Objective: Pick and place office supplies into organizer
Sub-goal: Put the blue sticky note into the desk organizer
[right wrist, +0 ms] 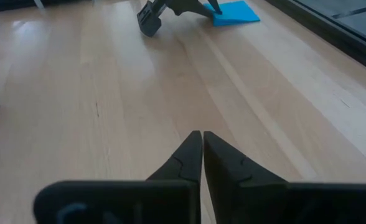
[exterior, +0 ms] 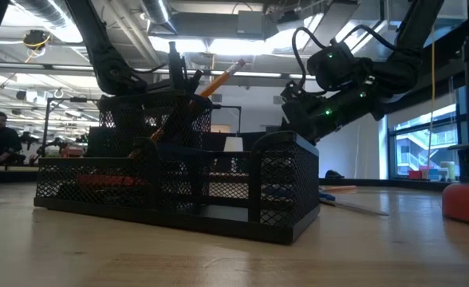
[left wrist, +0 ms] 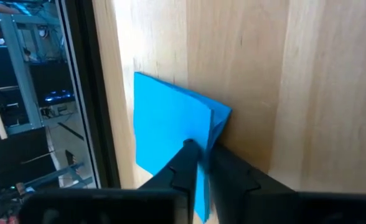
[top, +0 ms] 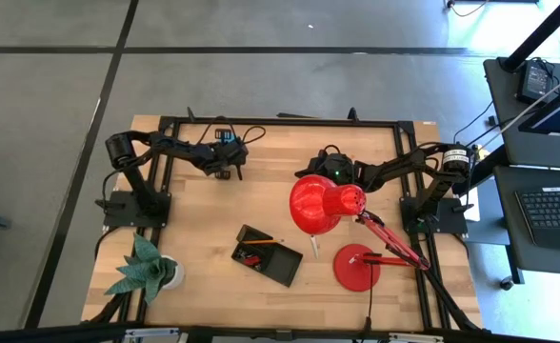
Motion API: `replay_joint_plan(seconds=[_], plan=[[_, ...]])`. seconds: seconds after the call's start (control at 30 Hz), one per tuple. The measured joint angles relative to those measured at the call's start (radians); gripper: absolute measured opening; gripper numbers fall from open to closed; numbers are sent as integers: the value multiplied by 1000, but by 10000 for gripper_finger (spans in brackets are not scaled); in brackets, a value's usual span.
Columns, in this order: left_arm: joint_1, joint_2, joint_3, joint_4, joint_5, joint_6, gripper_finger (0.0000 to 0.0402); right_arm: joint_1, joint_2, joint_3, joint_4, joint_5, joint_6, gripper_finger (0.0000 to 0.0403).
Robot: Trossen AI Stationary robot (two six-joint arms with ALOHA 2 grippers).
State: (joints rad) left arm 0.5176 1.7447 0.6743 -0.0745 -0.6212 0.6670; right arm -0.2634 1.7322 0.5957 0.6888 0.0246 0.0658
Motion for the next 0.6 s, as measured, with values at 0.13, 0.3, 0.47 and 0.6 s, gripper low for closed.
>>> replay_joint_plan(seconds=[0.13, 0.3, 0.47, 0.6], plan=[[-3, 0, 0, -2, 6, 0, 8, 0, 0, 0, -2, 0, 0, 20], [-4, 0, -1, -3, 3, 0, 6, 0, 0, 0, -3, 0, 0, 20], [-14, -32, -3, -5, -29, -2, 4, 0, 0, 0, -3, 0, 0, 20], [-38, -110, -7, -28, -44, 4, 3, 0, 0, 0, -3, 0, 0, 20]])
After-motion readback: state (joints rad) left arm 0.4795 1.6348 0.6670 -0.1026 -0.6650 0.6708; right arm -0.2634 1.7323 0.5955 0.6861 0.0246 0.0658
